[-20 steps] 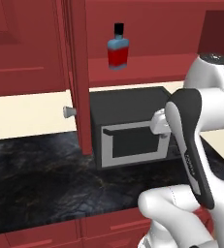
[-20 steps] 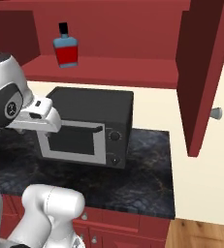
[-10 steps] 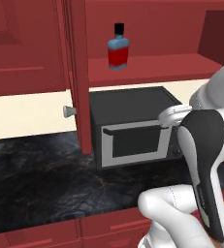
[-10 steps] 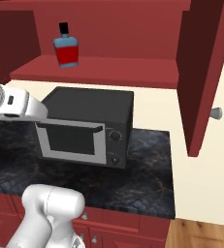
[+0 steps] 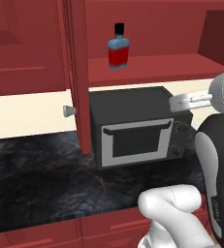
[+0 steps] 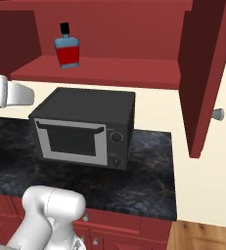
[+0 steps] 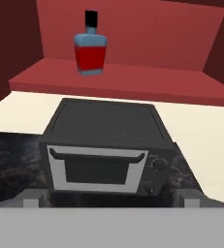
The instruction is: Get the candle and the liquor from the cabinet and move them to the dining counter.
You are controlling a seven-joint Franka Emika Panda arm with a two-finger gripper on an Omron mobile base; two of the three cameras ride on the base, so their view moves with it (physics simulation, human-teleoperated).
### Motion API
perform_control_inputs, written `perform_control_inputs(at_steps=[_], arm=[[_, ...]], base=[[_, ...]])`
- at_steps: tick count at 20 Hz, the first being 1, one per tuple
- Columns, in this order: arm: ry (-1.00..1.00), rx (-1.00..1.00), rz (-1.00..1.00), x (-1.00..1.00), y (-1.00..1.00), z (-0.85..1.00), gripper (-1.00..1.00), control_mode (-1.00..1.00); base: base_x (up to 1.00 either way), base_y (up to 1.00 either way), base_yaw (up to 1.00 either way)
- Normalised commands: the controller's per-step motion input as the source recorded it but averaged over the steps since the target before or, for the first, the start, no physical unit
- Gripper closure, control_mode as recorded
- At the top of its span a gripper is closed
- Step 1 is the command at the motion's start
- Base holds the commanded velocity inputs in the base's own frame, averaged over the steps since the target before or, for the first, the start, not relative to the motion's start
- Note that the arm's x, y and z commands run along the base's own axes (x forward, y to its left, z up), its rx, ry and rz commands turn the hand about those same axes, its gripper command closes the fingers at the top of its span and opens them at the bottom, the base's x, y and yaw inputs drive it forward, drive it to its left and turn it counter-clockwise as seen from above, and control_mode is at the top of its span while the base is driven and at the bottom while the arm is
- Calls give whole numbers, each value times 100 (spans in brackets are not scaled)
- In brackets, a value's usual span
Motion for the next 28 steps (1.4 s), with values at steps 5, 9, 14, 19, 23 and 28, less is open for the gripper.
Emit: perform_control_inputs(at_steps=[5, 9, 14, 19, 23, 28], arm=[[-19, 0, 2, -27, -1, 11, -100, -100], [-31, 1, 7, -14, 0, 27, -100, -100], [-17, 8, 6, 11, 0, 38, -100, -100], [-8, 8, 6, 29, -1, 31, -100, -100], [-15, 1, 3, 25, 0, 9, -100, -100], [-8, 0, 0, 37, 2, 3, -100, -100]], base=[[0, 0, 0], [0, 0, 0], [0, 0, 0], [0, 0, 0], [0, 0, 0], [0, 0, 0]])
